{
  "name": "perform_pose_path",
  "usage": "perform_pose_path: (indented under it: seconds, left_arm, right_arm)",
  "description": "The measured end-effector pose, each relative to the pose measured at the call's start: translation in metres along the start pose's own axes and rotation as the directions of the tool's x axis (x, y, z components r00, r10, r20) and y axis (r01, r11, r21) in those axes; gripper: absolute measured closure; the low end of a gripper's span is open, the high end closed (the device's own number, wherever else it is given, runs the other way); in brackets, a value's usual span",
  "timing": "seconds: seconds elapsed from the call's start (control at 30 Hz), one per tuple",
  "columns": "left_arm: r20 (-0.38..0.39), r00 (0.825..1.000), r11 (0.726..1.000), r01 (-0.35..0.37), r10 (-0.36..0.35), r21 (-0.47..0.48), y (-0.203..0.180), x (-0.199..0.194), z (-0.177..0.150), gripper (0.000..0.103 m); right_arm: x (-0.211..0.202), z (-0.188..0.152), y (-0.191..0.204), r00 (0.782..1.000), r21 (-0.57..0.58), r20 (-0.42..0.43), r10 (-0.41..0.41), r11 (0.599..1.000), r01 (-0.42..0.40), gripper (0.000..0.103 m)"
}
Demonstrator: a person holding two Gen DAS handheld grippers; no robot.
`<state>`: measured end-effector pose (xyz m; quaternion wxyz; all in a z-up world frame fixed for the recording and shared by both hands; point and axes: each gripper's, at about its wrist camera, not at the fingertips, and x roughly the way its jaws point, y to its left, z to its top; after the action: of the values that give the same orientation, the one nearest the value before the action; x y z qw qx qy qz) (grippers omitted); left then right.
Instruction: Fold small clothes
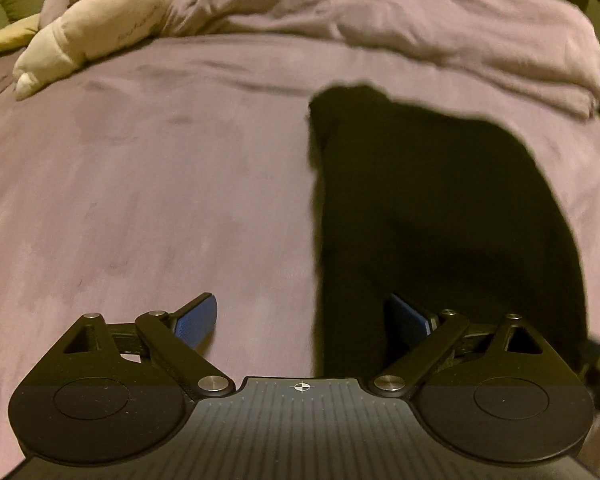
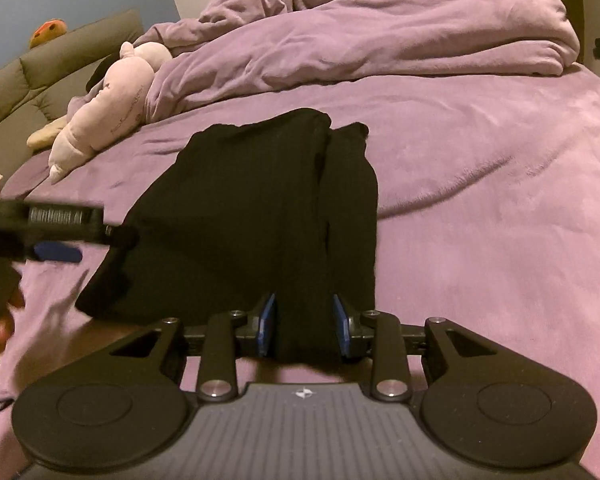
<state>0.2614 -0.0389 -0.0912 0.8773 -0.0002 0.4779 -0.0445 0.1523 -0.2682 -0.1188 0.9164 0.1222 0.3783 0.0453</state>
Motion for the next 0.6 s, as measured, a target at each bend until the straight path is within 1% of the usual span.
perform_pose_path:
  seconds: [0.1,0.17,0.27,0.3,0.33,0.4,0.47,0.53,0.6]
  left_arm:
    - [0.004,1.0,1.0,0.008,-0.007,-0.026,0.005,-0.012,-0.014,0.006]
    - [0.006,1.0,0.999,-0.002,0.003,-0.036,0.008,-0.02,-0.019,0.005]
    - [-0.016,1.0,0.999,-0.001,0.001,-0.04,0.009,-0.028,-0.025,0.005]
    - [-0.017,1.0,0.999,-0.004,0.003,-0.033,0.008,-0.032,-0.026,0.005]
    - [-0.013,1.0,1.0,-0.004,0.004,-0.026,0.008,-0.035,-0.027,0.005]
    - [-0.005,1.0,1.0,0.016,-0.016,-0.014,0.008,-0.038,-0.03,0.005]
    - [-0.02,1.0,1.0,0.023,-0.023,-0.015,0.006,-0.034,-0.033,0.005]
    - [-0.037,0.999,1.0,0.008,-0.008,-0.015,0.004,-0.025,-0.033,0.005]
    - [-0.037,0.999,1.0,-0.01,0.01,-0.008,0.001,-0.017,-0.03,0.005]
  right_arm:
    - [-0.007,-0.004,0.0,1.0,0.022,-0.018,0.0,1.0,0.001,0.073]
    - [-0.013,-0.006,0.0,1.0,0.027,-0.024,-0.008,1.0,0.008,0.073]
    - [-0.019,-0.006,-0.001,0.999,0.045,-0.052,-0.013,0.999,0.015,0.073]
    - [-0.021,-0.005,-0.003,0.998,0.052,-0.064,-0.013,0.998,0.016,0.072]
    - [-0.022,-0.005,-0.004,0.997,0.064,-0.075,-0.013,0.998,0.018,0.067]
    - [-0.026,-0.007,-0.011,0.997,0.096,-0.077,0.002,0.995,0.005,0.065]
    - [-0.027,-0.01,-0.016,0.997,0.108,-0.074,0.003,0.994,0.005,0.065]
    - [-0.026,-0.012,-0.02,0.998,0.118,-0.066,0.015,0.993,-0.007,0.064]
    - [-0.024,-0.01,-0.018,0.999,0.093,-0.051,0.005,0.996,-0.001,0.061]
